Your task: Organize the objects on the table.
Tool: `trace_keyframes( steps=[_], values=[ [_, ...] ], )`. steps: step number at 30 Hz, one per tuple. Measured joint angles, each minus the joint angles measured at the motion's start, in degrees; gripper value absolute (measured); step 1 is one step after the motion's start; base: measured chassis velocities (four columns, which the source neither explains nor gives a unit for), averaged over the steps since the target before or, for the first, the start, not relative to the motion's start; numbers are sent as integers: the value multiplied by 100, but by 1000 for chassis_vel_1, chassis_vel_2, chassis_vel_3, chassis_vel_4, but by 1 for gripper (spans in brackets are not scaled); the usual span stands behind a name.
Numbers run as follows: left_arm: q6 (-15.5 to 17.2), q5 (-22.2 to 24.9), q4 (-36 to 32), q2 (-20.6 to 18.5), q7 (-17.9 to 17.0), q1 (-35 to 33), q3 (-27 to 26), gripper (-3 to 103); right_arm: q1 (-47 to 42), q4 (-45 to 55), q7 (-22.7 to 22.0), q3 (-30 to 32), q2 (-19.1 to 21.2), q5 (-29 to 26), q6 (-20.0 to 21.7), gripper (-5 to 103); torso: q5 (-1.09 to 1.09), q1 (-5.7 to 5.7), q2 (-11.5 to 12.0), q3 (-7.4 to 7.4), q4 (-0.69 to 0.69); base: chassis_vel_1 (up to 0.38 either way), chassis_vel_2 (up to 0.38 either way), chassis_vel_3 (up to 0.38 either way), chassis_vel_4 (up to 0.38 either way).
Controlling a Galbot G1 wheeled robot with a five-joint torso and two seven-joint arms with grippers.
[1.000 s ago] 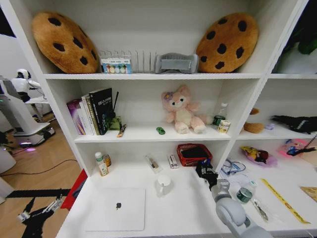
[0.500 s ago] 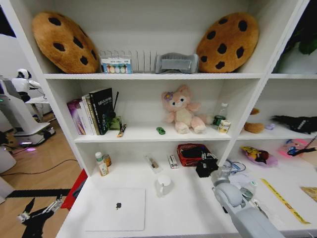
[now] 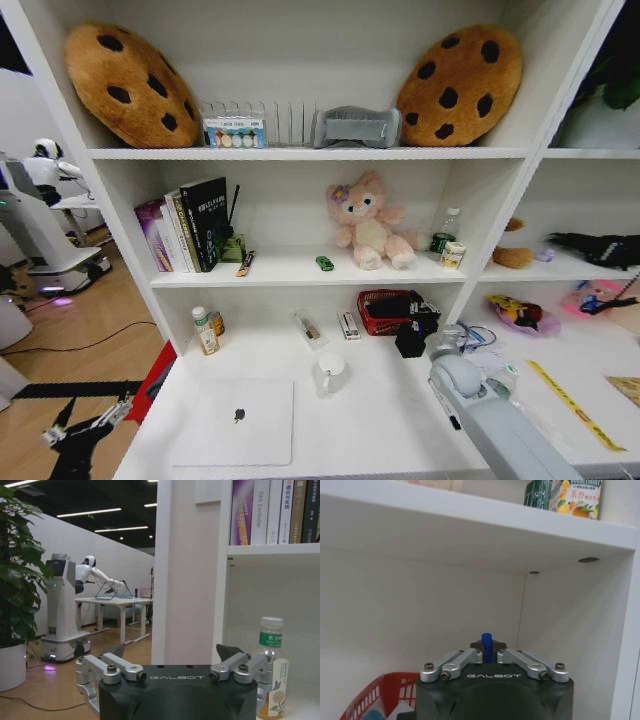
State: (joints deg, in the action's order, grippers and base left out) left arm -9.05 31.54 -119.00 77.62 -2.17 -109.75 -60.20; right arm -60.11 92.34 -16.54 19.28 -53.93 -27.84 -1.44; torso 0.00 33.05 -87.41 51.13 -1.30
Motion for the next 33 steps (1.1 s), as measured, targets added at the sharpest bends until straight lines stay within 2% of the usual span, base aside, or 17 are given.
trace_keyframes(
  steps=[4,6,7,9,10,11,12,14,16,19,20,22,23,26,29,31,33],
  values=[
    [7,8,27,-5,-17,32,6,100,43,-149,2,-91,-48,49,-37,8,0,0,0,0,0,0,0,0,0],
    [7,12,33,-5,-24,43,8,100,37,-164,2,-114,-66,62,-44,10,0,0,0,0,0,0,0,0,0],
    [8,15,42,-8,-30,48,8,100,22,-167,2,-120,-79,73,-48,15,0,0,0,0,0,0,0,0,0],
    [9,19,49,-21,-38,54,6,100,-1,-166,-3,-122,-92,75,-50,15,0,0,0,0,0,0,0,0,0],
    [11,37,53,-45,-44,61,0,100,-40,-155,-12,-119,-101,75,-51,27,0,0,0,0,0,0,0,0,0],
    [14,49,55,-66,-48,65,-5,100,-74,-133,-16,-106,-104,76,-50,32,0,0,0,0,0,0,0,0,0],
    [14,49,55,-66,-48,65,-5,100,-74,-133,-16,-106,-104,76,-50,32,0,0,0,0,0,0,0,0,0],
    [20,61,62,-101,-53,80,-6,100,-166,-44,-28,-46,-99,78,-50,42,0,0,0,0,0,0,0,0,0],
    [21,62,64,-104,-54,85,-6,100,-193,-6,-36,-26,-94,77,-50,42,0,0,0,0,0,0,0,0,0],
    [27,62,67,-99,-55,99,21,100,-483,506,-124,109,-20,42,43,59,0,0,0,0,0,0,0,0,0],
    [27,62,67,-99,-55,99,21,100,-483,506,-124,109,-20,42,43,59,0,0,0,0,0,0,0,0,0],
    [27,61,76,-91,-55,99,24,100,-793,991,-210,208,26,-36,203,70,0,0,0,-1,0,0,0,0,0],
    [27,61,76,-91,-55,99,24,100,-793,991,-210,208,26,-36,203,70,0,0,0,-1,0,0,0,0,0],
    [14,72,89,-91,-46,82,9,100,-1532,1823,-366,422,72,-171,538,86,0,0,-1,-1,0,0,0,0,0],
    [10,80,94,-97,-43,76,4,100,-1694,1987,-379,466,77,-173,580,91,0,0,-1,-1,0,0,0,0,0],
    [-13,115,105,-122,-28,62,-21,100,-2332,2561,-388,656,64,-133,671,99,0,0,-1,-1,0,0,0,0,0],
    [-20,127,106,-127,-26,58,-29,100,-2511,2675,-388,716,42,-127,694,99,-1,0,-1,-1,0,0,0,0,0]
  ],
)
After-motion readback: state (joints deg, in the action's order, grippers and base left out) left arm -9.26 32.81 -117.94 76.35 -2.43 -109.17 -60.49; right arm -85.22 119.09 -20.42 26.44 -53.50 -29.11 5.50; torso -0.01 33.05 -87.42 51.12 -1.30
